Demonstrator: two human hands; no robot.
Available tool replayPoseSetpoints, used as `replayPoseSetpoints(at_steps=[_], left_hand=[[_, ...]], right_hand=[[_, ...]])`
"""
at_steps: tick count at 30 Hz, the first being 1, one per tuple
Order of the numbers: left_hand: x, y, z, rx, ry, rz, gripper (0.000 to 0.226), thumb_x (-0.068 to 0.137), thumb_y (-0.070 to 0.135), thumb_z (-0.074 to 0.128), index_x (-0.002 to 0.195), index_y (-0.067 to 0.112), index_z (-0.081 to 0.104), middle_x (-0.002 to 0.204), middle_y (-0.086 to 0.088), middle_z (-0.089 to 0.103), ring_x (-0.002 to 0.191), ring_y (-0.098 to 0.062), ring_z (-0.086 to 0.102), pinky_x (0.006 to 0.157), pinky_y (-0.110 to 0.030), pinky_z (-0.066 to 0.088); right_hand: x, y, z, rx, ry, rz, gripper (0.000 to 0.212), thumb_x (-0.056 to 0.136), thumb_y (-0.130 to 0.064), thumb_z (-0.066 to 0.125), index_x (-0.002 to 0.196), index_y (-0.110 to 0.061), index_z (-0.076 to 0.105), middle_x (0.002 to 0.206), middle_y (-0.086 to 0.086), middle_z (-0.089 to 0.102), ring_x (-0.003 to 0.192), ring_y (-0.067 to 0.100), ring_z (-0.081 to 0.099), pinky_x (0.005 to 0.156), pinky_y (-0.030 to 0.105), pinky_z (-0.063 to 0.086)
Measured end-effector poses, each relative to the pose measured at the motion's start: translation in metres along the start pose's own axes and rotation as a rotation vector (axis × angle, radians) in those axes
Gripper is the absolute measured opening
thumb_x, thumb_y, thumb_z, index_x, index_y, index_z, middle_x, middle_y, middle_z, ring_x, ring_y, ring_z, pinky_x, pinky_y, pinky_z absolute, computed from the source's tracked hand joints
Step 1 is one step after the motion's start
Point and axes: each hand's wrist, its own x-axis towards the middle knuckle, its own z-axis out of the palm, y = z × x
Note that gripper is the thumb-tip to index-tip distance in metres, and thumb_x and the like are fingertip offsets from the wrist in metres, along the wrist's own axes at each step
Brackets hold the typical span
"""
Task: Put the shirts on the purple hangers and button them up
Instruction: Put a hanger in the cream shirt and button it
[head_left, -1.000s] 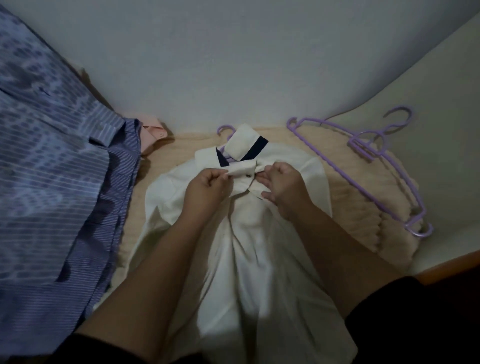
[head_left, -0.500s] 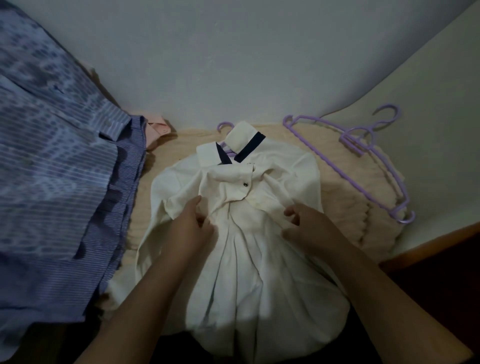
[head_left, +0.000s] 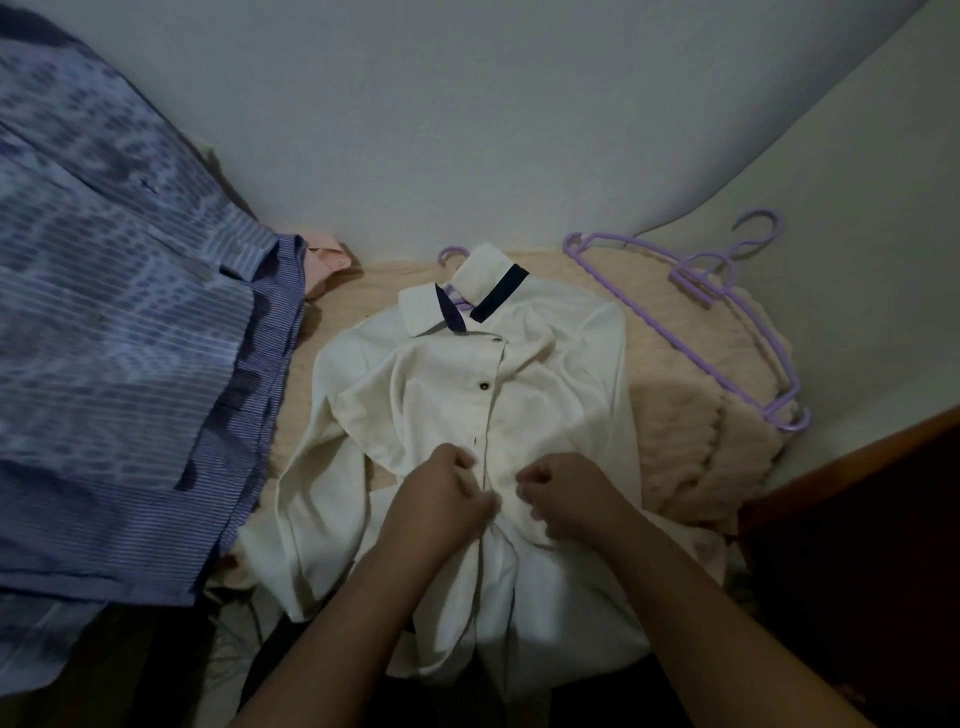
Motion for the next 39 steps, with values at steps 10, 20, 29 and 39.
replayPoseSetpoints(at_steps=[10, 20, 29, 39], left_hand=[[0.055, 0.001, 0.012, -0.022, 0.125, -0.069, 0.036, 0.074, 0.025, 0.078, 0.102, 0.015, 0.056, 0.08, 0.009, 0.055, 0.075, -0.009, 0.053, 0.067, -0.022, 0.041], [0.058, -0.024, 0.009, -0.435, 0.186, -0.189, 0.012, 0.084, 0.014, 0.068, 0.096, 0.016, 0.069, 0.072, 0.003, 0.067, 0.062, -0.012, 0.063, 0.065, -0.031, 0.055], [0.056, -0.015, 0.009, -0.809, 0.113, -0.225, 0.023, 0.085, 0.006, 0.069, 0.107, 0.009, 0.063, 0.075, -0.009, 0.061, 0.061, -0.012, 0.056, 0.058, -0.02, 0.049], [0.052, -0.016, 0.012, -0.825, 0.075, -0.188, 0.012, 0.086, 0.011, 0.068, 0.096, 0.013, 0.074, 0.078, -0.011, 0.072, 0.067, -0.013, 0.059, 0.069, -0.025, 0.05]], right_hand=[[0.067, -0.016, 0.009, 0.365, 0.06, 0.028, 0.026, 0.092, -0.005, 0.045, 0.078, -0.022, 0.059, 0.071, -0.001, 0.057, 0.071, 0.021, 0.061, 0.072, 0.033, 0.056], [0.079, -0.011, 0.027, 0.018, 0.155, -0.1, 0.018, 0.089, -0.018, 0.06, 0.096, -0.007, 0.072, 0.089, 0.005, 0.07, 0.085, 0.017, 0.062, 0.079, 0.027, 0.045], [0.07, -0.02, 0.015, 0.26, 0.109, -0.011, 0.024, 0.082, -0.006, 0.058, 0.058, -0.007, 0.057, 0.059, 0.009, 0.053, 0.051, 0.015, 0.052, 0.05, 0.027, 0.037], [0.06, -0.009, 0.017, 0.52, 0.149, -0.062, 0.014, 0.083, -0.006, 0.063, 0.071, -0.011, 0.066, 0.062, 0.006, 0.065, 0.051, 0.009, 0.06, 0.044, 0.016, 0.042]])
